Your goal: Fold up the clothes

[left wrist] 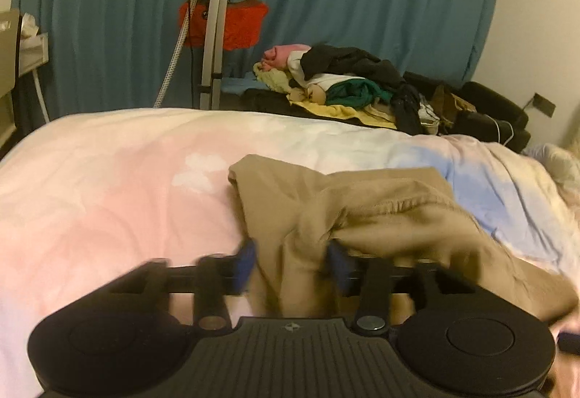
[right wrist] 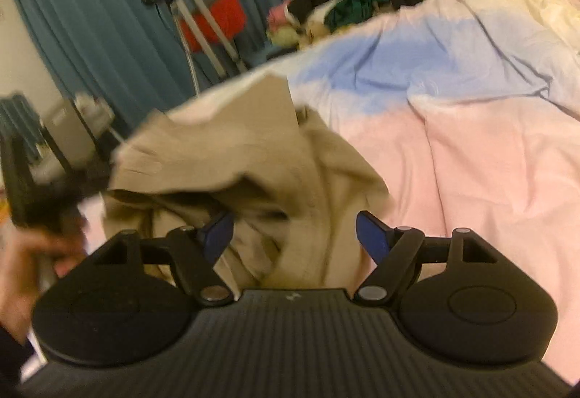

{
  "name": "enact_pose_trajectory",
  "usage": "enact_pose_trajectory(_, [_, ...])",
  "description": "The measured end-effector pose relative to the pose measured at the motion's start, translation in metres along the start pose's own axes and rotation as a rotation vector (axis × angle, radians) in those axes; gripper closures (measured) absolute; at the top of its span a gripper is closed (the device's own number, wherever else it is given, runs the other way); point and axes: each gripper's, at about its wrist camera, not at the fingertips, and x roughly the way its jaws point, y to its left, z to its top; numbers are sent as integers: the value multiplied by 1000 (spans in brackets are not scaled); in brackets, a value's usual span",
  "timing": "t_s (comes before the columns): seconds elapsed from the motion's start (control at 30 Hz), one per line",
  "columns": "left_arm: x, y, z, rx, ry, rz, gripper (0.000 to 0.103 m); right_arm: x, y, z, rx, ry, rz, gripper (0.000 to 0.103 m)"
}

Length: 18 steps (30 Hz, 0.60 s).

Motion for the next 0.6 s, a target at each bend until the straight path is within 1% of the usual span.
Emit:
enact_pose_trajectory(0.07, [-16, -2, -5, 56, -39, 0, 43, -3, -1, 4, 29, -39, 7, 25])
enact_pose_trajectory(0.13, [-38, -9, -8, 131, -98, 0, 38, -5, -3, 7, 50, -71, 1, 25])
enact_pose_trajectory(0.17, [-52, -14, -11, 169, -135, -4, 33, -4, -4, 7, 55, -79, -11, 24])
enact_pose_trajectory(0.2, [-61, -21, -13, 205, -160, -17, 29, -3, -5, 7, 58, -80, -30, 25])
enact_pose_trajectory(0.23, [-71, -28, -16, 241, -184, -29, 27, -1, -6, 5, 61, -76, -54, 24])
enact_pose_trajectory(0.3, [-81, -51, -24, 336, -211, -79, 26, 4, -9, 2, 79, -52, -93, 25])
enact_pose_trajectory(0.4, [-74, -90, -35, 474, -213, -120, 25, 15, -15, -6, 124, -4, -109, 25])
enact_pose_trajectory(0.5, [-47, -129, -41, 551, -185, -44, 24, 23, -14, -11, 125, 17, -113, 25])
enact_pose_trajectory(0.53, [-40, -137, -43, 565, -169, -34, 23, 25, -14, -13, 122, 21, -112, 25])
enact_pose_trajectory(0.6, [-22, -149, -50, 623, -125, 16, 20, 28, -11, -14, 113, 23, -107, 25])
